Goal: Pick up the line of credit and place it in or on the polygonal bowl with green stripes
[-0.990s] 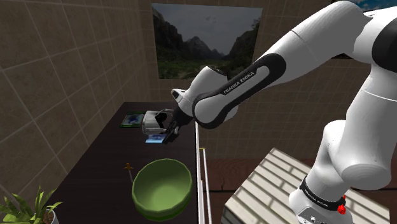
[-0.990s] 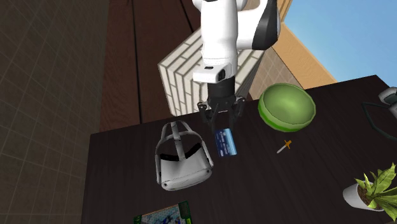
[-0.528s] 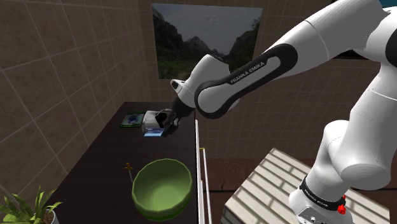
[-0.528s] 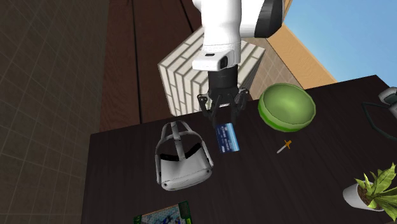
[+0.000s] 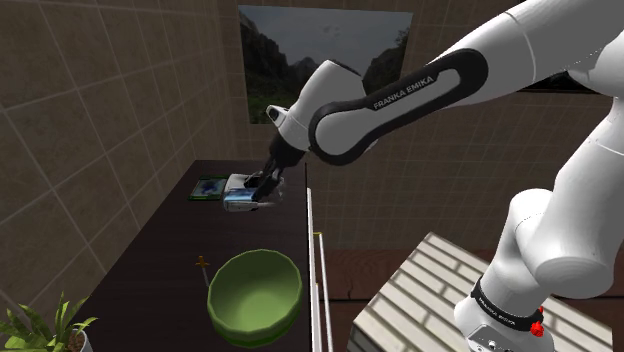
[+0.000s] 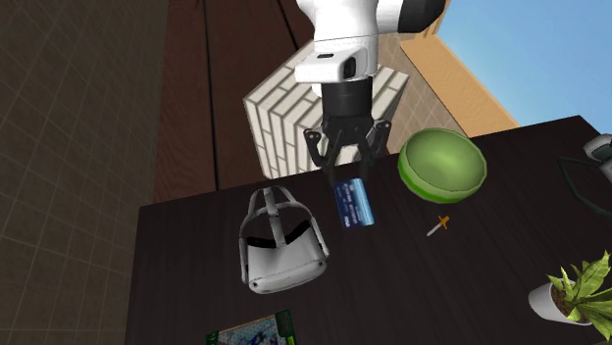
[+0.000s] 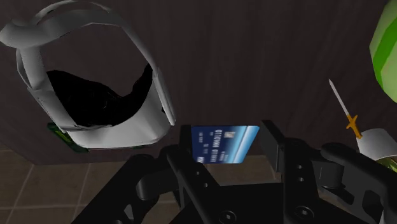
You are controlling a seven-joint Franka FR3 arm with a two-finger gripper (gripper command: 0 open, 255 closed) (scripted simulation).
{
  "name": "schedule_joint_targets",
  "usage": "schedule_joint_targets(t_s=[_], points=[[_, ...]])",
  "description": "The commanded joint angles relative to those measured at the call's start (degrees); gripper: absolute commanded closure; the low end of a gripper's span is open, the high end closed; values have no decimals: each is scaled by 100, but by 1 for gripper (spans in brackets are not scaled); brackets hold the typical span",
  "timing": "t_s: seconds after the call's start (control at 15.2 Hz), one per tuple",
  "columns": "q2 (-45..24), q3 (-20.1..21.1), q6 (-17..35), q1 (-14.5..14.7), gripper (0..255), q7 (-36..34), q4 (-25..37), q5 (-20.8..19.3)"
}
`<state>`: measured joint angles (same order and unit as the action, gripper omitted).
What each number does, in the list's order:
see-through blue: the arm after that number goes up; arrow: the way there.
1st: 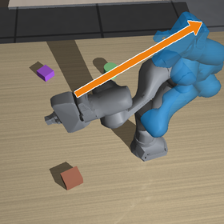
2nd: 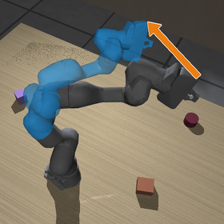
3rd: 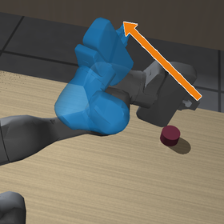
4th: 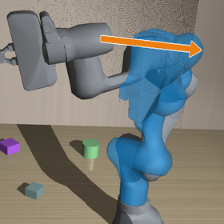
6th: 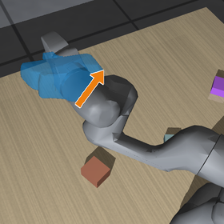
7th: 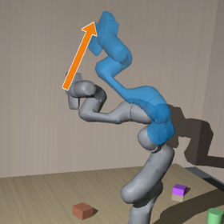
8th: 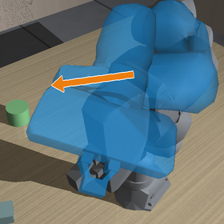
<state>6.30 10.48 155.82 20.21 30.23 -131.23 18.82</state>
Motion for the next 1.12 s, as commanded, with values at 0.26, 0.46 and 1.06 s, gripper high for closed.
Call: schedule_joint_targets(t_s=[0.26,0.46,1.06], points=[[202,-3,-403,-42,255,-153,204,-135],[589,242,-333,59,255,-599,-186,-256],[1620,1177,-359,308,255,-1995,-1001,-474]])
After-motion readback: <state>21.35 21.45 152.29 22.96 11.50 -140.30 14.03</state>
